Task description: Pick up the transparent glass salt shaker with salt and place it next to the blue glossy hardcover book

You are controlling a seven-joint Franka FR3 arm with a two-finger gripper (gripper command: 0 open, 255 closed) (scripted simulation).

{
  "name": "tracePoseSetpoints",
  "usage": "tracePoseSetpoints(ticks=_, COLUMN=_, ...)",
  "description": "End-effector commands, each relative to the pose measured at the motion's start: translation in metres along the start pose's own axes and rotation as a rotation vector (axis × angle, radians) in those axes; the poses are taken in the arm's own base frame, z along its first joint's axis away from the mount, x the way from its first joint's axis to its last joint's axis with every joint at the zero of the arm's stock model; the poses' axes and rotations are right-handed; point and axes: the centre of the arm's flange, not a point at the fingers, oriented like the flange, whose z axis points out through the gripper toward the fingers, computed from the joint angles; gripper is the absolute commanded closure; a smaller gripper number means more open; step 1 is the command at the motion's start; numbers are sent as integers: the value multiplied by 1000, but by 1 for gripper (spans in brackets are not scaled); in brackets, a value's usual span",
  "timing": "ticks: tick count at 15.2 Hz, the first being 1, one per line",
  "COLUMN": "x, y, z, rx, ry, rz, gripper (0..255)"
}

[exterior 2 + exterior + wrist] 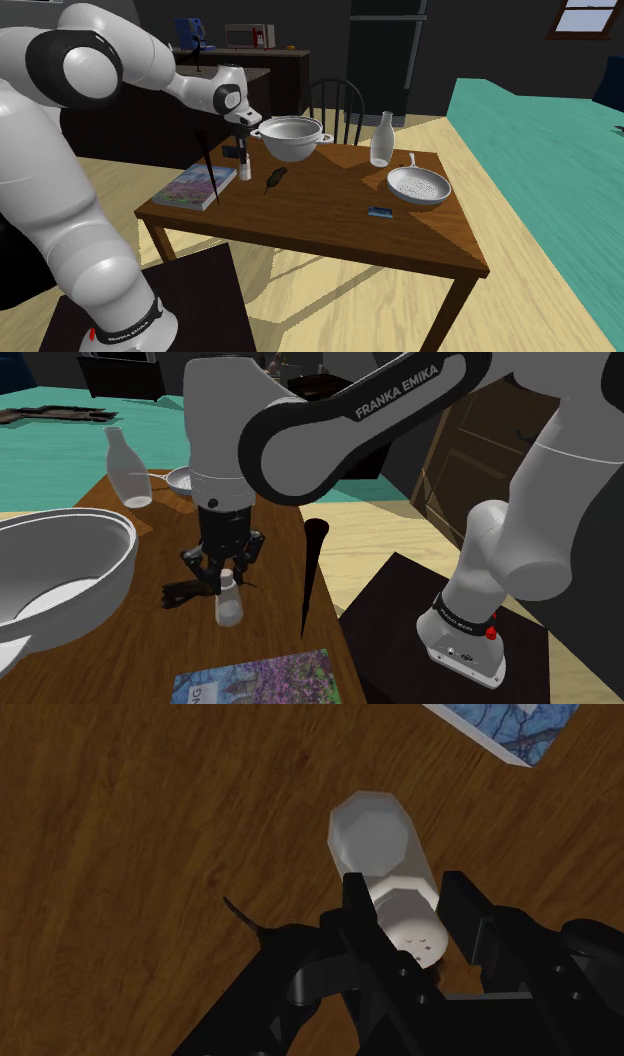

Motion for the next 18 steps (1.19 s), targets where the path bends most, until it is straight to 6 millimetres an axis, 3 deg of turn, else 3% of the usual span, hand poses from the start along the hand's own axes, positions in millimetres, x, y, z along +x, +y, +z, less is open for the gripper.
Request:
tracePoseSetpoints(ticks=1, x=0, y=1, z=11, rx=1, ry=0, rz=0, gripper=255)
tracePoseSetpoints(ticks=6, x=1, y=4, z=39, rx=1, ry=0, rz=0, gripper=255)
tracePoseSetpoints(ticks=13, x=1, y=4, z=39, rx=1, ry=0, rz=0, gripper=255)
tracePoseSetpoints(ticks=14, x=1, y=4, z=39, rx=1, ry=0, rz=0, gripper=0)
tracePoseSetpoints(ticks=18, x=1, y=4, z=39, rx=1, ry=0, rz=0, gripper=0)
